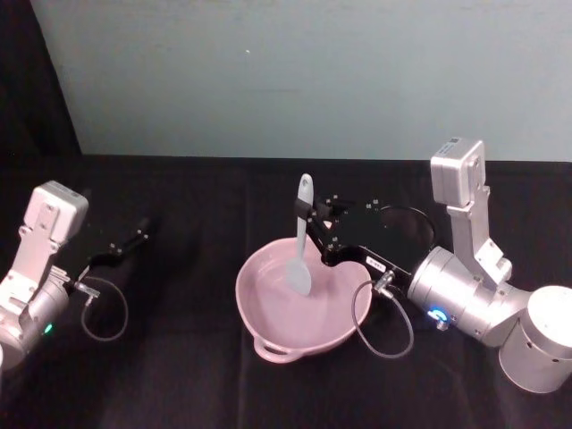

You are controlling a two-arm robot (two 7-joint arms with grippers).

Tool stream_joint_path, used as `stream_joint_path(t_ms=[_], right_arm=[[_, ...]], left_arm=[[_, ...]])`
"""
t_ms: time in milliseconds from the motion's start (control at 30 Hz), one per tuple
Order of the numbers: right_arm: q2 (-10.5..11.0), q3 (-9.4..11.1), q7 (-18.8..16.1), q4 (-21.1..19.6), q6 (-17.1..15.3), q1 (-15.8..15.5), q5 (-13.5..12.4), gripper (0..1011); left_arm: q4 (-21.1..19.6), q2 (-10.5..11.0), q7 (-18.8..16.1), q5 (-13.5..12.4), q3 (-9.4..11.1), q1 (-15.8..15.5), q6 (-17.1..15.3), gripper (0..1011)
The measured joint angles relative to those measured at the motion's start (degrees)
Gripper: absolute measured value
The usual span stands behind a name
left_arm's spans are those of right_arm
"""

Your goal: Use the one hand to pick up the spoon and stir the clear water in the bowl.

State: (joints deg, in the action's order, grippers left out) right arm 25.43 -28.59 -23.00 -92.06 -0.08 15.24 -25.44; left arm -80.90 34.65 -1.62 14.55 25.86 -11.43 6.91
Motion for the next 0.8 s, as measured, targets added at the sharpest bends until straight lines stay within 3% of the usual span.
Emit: stream_joint_path(t_ms=[400, 800], right_arm=[[-0.04, 0.06, -0.09, -0.06, 0.41, -0.01, 0.16, 121], [0.99, 1.8, -0.87, -2.34, 2.42, -2.58, 3.74, 120]], left_arm=[[0.0, 0.0, 0.0, 0.0, 0.0, 0.0, 0.0, 1005], [0.0, 0.0, 0.0, 0.0, 0.0, 0.0, 0.0, 1005]])
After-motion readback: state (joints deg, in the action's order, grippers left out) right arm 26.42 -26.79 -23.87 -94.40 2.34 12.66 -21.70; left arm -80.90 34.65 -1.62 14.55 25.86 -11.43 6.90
